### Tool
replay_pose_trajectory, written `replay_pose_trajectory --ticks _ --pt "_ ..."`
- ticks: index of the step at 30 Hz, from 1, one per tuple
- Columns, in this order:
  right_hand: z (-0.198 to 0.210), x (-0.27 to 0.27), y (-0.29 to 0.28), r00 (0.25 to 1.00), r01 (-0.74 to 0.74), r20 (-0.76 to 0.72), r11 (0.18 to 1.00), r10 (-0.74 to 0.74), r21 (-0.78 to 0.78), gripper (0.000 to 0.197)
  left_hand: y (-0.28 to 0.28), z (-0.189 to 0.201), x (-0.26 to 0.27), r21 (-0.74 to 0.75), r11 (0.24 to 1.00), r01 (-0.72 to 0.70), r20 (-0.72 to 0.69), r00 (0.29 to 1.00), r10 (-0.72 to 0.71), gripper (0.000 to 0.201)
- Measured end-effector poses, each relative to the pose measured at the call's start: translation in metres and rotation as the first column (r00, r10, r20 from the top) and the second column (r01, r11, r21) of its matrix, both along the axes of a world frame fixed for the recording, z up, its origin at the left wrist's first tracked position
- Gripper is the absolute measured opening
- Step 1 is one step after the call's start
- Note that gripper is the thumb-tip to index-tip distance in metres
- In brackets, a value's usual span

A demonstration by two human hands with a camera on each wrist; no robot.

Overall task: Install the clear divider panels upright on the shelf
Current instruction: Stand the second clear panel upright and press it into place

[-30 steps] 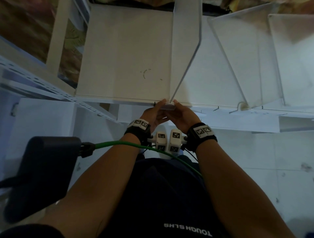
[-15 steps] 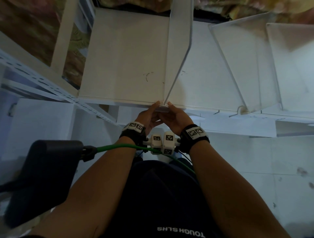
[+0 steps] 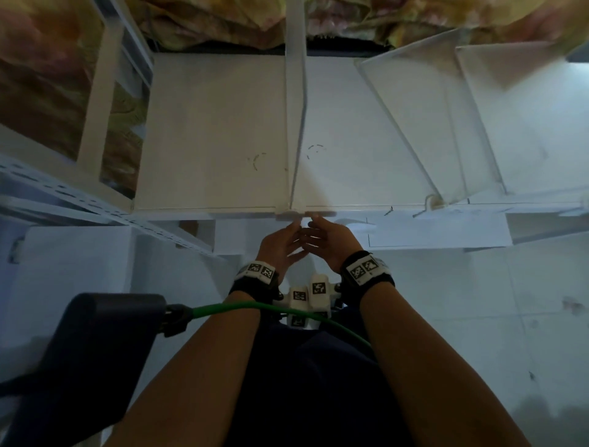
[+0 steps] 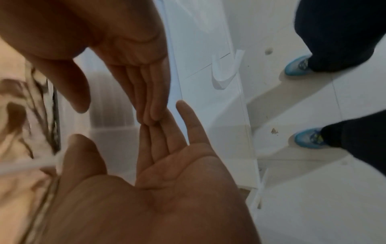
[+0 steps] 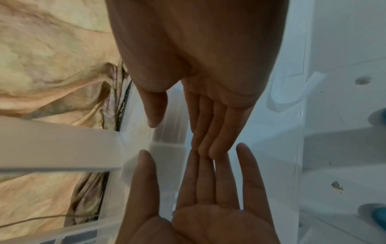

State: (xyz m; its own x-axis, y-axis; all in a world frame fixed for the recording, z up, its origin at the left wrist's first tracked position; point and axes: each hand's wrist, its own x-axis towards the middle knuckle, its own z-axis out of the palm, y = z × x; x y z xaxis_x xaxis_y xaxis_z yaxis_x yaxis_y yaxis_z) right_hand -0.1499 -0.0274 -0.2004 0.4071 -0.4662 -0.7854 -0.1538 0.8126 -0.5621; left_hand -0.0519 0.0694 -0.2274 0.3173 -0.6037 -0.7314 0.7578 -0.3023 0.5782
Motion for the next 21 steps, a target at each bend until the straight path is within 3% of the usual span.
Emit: replay_pose_trajectory --ticks 7,13,17,21 --pt "0.004 -0.078 -0.046 0.992 0.125 0.005 0.991 -0.125 -0.053 0.040 -0.061 0.011 -0.076 -0.003 0.994 0.113 0.040 0.993 -0.113 0.038" --pt "0.014 -0.175 -0.114 0.989 0.147 0.007 0.987 -0.147 -0.066 0.027 -0.139 0.036 -0.161 -0.117 0.992 -0.049 0.095 0.994 0.060 0.030" --pt "0.026 -0.236 -0.157 0.985 0.167 -0.015 0.979 -0.170 -0.118 0.033 -0.172 0.037 -0.221 -0.150 0.984 -0.093 0.113 0.987 0.111 0.021" --pt "0.034 -0.260 -0.172 0.987 0.160 0.022 0.980 -0.158 -0.116 0.032 -0.174 0.043 -0.245 -0.134 0.985 -0.109 0.259 0.955 0.141 0.005"
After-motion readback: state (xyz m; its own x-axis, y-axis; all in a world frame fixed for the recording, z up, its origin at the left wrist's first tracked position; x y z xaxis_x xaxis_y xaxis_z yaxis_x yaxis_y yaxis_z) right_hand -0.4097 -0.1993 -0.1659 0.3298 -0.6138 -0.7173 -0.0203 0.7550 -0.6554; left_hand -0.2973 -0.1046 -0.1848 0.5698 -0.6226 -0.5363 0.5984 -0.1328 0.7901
